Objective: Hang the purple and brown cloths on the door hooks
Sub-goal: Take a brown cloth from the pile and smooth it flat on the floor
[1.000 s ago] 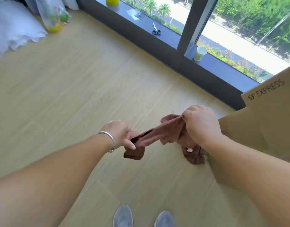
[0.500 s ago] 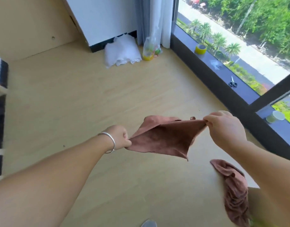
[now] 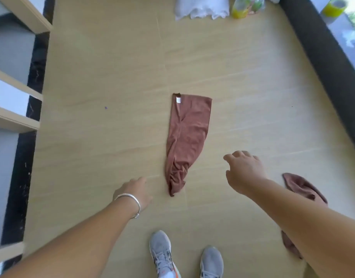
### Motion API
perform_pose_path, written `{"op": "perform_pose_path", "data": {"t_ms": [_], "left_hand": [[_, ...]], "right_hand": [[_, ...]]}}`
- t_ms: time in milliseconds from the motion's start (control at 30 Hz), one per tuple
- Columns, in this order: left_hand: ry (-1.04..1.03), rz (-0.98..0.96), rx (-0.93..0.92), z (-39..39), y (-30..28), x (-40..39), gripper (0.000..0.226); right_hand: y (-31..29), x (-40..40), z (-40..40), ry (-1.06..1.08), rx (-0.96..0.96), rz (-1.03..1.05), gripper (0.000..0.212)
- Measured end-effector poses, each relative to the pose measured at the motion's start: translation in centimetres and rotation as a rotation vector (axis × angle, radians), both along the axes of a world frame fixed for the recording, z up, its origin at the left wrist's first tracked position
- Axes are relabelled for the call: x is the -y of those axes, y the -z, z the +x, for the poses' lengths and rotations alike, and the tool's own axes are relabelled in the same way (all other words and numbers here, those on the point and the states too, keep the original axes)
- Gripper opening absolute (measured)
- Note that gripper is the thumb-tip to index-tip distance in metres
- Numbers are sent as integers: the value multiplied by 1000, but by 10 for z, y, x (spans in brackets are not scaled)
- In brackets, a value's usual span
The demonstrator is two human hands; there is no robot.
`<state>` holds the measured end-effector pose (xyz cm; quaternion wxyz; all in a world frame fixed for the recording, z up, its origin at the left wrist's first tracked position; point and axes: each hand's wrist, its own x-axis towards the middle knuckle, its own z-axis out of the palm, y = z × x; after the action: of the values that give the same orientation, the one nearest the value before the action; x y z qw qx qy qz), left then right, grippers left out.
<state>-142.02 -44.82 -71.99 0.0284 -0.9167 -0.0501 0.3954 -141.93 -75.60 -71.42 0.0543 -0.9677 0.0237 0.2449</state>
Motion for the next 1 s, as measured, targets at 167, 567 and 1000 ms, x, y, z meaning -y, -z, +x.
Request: {"op": "perform_pose_path", "data": {"t_ms": [167, 567, 1000], "left_hand": [[216, 28, -21, -47, 43, -21, 59], [280, -21, -30, -83, 204, -43, 50], [617, -321, 244, -24, 438, -38, 81]], "right_hand": [[52, -28, -44, -77, -107, 37, 39], [201, -84, -102, -130, -209, 44, 46], [433, -125, -34, -464, -89, 36, 70]]}}
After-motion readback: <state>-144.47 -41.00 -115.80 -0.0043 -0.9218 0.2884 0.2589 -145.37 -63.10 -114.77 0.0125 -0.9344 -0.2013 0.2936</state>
